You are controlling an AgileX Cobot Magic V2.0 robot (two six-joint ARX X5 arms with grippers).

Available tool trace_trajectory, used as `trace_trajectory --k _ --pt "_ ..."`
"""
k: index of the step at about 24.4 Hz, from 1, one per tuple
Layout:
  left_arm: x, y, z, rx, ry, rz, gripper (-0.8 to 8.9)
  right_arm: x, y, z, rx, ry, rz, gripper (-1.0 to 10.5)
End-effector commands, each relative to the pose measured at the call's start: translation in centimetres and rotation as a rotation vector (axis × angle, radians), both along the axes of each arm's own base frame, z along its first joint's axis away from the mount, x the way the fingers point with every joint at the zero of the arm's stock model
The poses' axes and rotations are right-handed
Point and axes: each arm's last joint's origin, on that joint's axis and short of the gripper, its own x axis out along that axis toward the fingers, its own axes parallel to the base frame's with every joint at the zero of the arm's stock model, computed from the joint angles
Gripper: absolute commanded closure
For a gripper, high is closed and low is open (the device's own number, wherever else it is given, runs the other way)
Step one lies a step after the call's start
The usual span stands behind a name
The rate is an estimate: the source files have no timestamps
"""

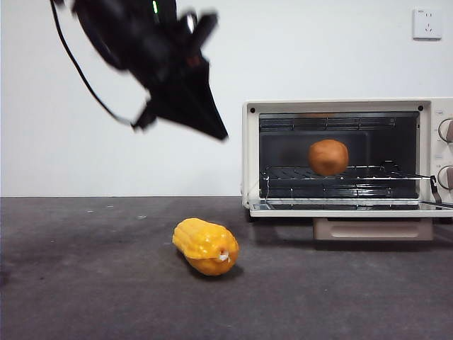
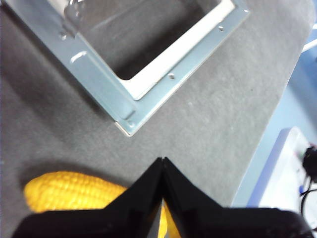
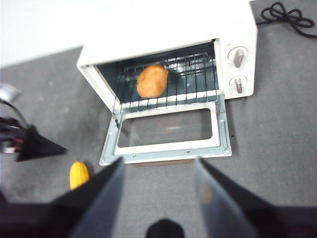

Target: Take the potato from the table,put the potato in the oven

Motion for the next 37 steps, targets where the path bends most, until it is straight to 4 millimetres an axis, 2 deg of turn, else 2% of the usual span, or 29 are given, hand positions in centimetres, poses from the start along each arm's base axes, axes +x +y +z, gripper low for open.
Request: trace_trajectory --k 1,7,10,14,21,28,37 --pt "1.3 0.2 -2.3 -0.029 0.098 0.057 8.22 -1.3 -0.9 -0.2 0.040 -0.018 -0.020 8.9" --pt "3.5 1.0 -5.0 -0.041 0.144 0.146 8.22 -3.1 -2.2 -1.0 0.063 0.009 -0.060 8.9" --pt "4.1 1.2 -5.5 -0.031 0.133 0.168 8.22 -3.2 -2.4 -1.3 0.067 0.038 -0.088 9.6" --pt "4.5 1.1 -5.6 -0.045 0.107 0.182 8.22 -3.2 -2.3 -1.3 0.079 0.042 -0.086 9.6" --pt "6.7 -0.9 -6.6 0.012 0.147 0.193 8.21 -3.2 -2.3 -1.3 0.115 0.053 -0.088 9.6" --pt "9.2 -2.4 -6.6 0.087 0.202 0.187 8.21 -3.2 -2.2 -1.3 0.133 0.064 -0.070 9.6" --pt "8.2 -4.3 -8.7 0.110 0.287 0.088 8.22 -3.2 -2.2 -1.3 0.137 0.063 -0.076 9.6"
